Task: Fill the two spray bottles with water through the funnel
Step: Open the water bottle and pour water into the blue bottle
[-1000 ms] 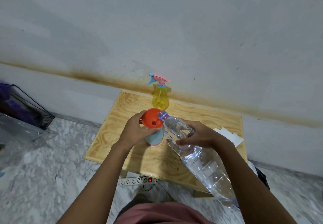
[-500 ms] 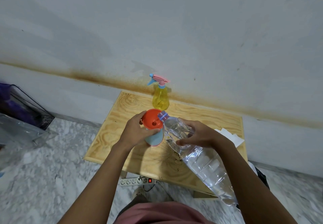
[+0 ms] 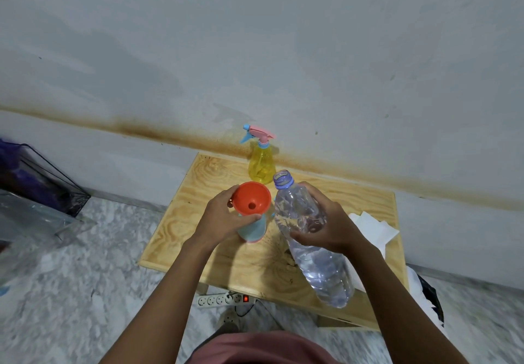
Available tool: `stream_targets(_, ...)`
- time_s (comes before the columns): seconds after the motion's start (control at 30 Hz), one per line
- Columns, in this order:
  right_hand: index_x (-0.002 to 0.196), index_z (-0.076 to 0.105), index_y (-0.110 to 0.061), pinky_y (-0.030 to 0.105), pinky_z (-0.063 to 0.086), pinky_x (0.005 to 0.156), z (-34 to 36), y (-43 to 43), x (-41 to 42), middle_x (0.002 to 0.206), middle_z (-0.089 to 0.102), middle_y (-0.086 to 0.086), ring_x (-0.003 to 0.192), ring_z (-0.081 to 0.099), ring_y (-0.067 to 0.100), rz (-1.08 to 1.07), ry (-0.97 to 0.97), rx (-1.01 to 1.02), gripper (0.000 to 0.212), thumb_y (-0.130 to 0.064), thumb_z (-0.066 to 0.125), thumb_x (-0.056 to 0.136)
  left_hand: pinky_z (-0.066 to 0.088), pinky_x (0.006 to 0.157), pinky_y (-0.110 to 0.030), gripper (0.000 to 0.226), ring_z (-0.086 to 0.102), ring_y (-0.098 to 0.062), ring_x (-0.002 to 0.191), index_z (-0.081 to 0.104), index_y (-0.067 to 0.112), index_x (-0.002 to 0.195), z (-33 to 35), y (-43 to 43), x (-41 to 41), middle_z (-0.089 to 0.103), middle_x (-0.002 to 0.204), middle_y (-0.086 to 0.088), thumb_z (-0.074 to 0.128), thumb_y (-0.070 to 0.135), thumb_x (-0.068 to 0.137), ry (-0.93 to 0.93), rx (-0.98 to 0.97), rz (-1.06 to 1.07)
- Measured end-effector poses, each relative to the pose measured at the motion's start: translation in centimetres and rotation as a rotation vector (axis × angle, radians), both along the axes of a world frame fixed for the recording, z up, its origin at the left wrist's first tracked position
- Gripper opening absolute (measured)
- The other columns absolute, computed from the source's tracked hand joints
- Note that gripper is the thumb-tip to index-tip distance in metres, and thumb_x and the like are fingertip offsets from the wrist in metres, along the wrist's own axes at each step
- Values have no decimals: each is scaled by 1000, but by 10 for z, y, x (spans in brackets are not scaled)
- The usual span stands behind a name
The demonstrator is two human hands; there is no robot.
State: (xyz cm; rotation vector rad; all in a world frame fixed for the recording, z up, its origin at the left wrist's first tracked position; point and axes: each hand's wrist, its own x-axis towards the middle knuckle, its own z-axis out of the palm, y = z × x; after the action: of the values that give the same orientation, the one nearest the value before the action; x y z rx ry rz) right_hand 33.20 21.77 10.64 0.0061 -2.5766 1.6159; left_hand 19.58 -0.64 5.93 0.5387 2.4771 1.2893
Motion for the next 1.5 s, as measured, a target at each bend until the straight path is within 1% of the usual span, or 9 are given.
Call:
stream_targets(0.13,135,39,-40,17,55,78,0,0,-1,117,63,-31,99,69,3,-84,52,-3,85,-29,89,67,41,77,-10,89,59,-11,103,52,25,139,-1,0,-2,61,121,9,90,44,61,-7,-1,-1)
stream_targets(0.33,138,36,-29,8,50,78,-7,7,-5,112,56,-45,100,62,-15,-333,125,-8,94,-38,90,62,42,77,-12,86,59,-12,104,54,26,137,-1,1,-5,62,120,9,92,41,61,-25,12,-2)
stream_targets(0.57,134,39,-34,33,59,82,-10,23,-19,115,62,-24,101,67,0,-592,214,-9,90,-45,90,61,46,86,-23,87,59,-12,105,53,27,137,1,1,-5,61,120,9,92,42,60,-25,4,-12)
stream_targets(0.7,140,37,-26,13,54,80,-17,29,-30,114,63,-18,96,65,-8,-687,233,-15,90,-28,90,67,43,79,-14,77,59,-11,104,53,34,127,4,2,-4,60,114,13,93,37,61,-27,9,-12)
stream_targets(0.8,141,35,-27,4,49,79,-21,31,-38,125,65,-1,104,65,5,-740,243,-7,92,-29,90,68,41,76,-10,75,58,-12,103,48,40,121,8,4,-4,57,109,18,93,34,61,-24,9,-17)
stream_targets(0.93,143,34,-26,-1,44,78,-24,35,-46,131,62,3,109,63,11,-770,248,-26,92,-30,90,69,42,78,-14,82,58,-12,104,52,30,131,7,4,-5,58,113,13,93,36,61,-25,-7,-10)
stream_targets(1.13,144,33,-27,17,54,88,-27,33,-46,135,58,1,114,60,9,-800,269,-59,94,-27,90,69,44,83,-20,87,58,-11,105,51,28,135,4,4,-6,59,118,11,92,40,59,-31,-16,-1)
stream_targets(1.27,145,31,-30,17,54,89,-31,35,-42,138,56,-1,119,60,14,-810,258,-100,96,-28,90,69,43,84,-19,89,58,-10,105,52,27,137,3,4,-7,60,119,10,93,41,59,-41,-13,6)
stream_targets(1.5,145,27,-36,45,53,99,-31,36,-40,141,50,-5,127,54,14,-778,213,-160,100,-36,90,67,44,86,-22,91,58,-10,106,50,25,138,3,4,-7,60,120,8,93,41,59,-43,-19,5)
